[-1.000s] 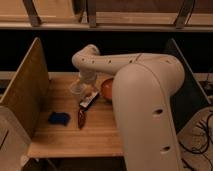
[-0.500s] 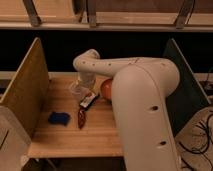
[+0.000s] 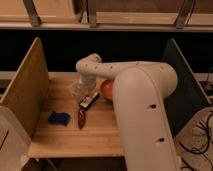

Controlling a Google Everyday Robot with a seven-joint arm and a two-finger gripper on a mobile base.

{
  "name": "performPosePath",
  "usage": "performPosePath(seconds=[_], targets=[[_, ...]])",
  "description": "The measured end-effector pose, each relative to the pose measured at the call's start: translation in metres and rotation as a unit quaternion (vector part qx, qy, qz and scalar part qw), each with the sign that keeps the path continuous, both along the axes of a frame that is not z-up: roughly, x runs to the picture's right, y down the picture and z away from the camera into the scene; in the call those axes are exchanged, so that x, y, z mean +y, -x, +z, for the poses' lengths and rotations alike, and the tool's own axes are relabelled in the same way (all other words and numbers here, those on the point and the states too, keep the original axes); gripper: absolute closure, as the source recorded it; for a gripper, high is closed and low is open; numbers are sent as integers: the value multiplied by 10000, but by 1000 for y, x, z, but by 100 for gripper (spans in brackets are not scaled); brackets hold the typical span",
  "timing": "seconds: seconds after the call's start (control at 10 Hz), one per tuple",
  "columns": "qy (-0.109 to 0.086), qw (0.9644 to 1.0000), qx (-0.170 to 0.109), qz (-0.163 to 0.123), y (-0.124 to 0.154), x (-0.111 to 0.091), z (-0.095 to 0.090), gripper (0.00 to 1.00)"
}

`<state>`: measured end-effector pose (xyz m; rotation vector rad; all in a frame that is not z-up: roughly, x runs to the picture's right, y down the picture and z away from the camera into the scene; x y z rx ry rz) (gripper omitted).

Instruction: Place the ceramic cup in the ceramic bowl

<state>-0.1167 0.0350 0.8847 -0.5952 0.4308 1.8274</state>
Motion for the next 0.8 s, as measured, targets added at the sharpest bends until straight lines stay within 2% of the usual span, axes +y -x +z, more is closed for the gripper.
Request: performPosePath(seconds=[0.1,0.2,0.4,0.6,0.8], targets=[[-29,10000,-29,18,0,-1,1,72],[-90,9999,-83,57,0,-5,3,86],[-208,9997,-137,77,-1,-13,4,99],[-424,9989,-172,34,-1,-34,4,100],[-739,9972,-18,-85,-12,-70,0,100]])
